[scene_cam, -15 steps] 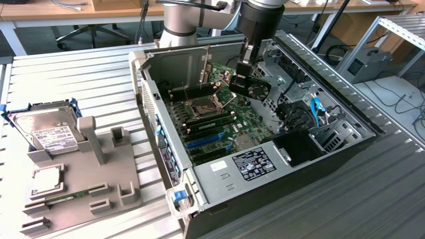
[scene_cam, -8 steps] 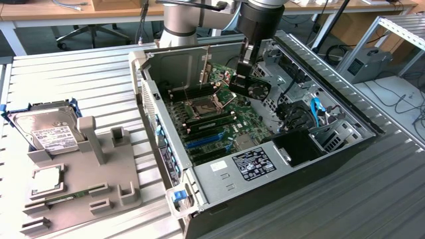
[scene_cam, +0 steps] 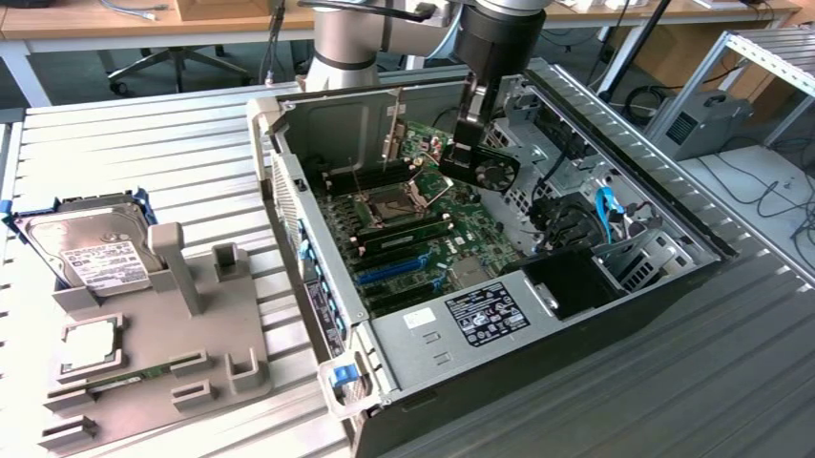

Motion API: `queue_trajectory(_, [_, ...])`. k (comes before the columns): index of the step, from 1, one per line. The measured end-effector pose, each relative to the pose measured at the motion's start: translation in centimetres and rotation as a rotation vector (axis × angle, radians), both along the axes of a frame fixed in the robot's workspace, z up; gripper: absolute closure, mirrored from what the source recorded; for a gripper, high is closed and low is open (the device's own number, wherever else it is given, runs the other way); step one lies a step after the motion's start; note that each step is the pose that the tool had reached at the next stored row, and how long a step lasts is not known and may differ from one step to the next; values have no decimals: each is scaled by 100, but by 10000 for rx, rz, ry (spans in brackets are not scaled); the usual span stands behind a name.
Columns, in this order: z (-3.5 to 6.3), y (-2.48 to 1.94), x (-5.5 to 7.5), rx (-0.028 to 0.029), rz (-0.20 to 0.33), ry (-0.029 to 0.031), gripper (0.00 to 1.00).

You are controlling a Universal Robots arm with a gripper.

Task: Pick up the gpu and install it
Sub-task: 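Insert the gpu into the slot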

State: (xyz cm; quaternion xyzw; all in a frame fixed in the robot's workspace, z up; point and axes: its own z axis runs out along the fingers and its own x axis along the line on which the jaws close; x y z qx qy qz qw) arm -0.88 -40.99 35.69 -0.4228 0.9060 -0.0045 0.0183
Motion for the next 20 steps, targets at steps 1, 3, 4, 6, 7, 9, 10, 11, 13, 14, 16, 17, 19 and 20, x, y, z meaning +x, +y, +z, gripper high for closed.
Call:
queue_trajectory(1, [0,0,0,0,13,0,74])
queue_trajectory(3, [0,0,0,0,38,0,74])
queue_trajectory(4, [0,0,0,0,52,0,74])
queue_trajectory(6, [0,0,0,0,74,0,74])
queue_trajectory(7, [0,0,0,0,86,0,74])
queue_trajectory(9, [0,0,0,0,109,0,74])
queue_trajectory(10, [0,0,0,0,123,0,74])
queue_trajectory(11, [0,0,0,0,136,0,74])
queue_trajectory(13, [0,0,0,0,160,0,74])
queue_trajectory(14, [0,0,0,-1,172,0,74])
queue_trajectory(16, [0,0,0,0,195,0,74])
queue_trajectory(17, [0,0,0,0,206,0,74])
queue_trajectory(19, [0,0,0,0,227,0,74])
queue_trajectory(20, [0,0,0,0,239,0,74])
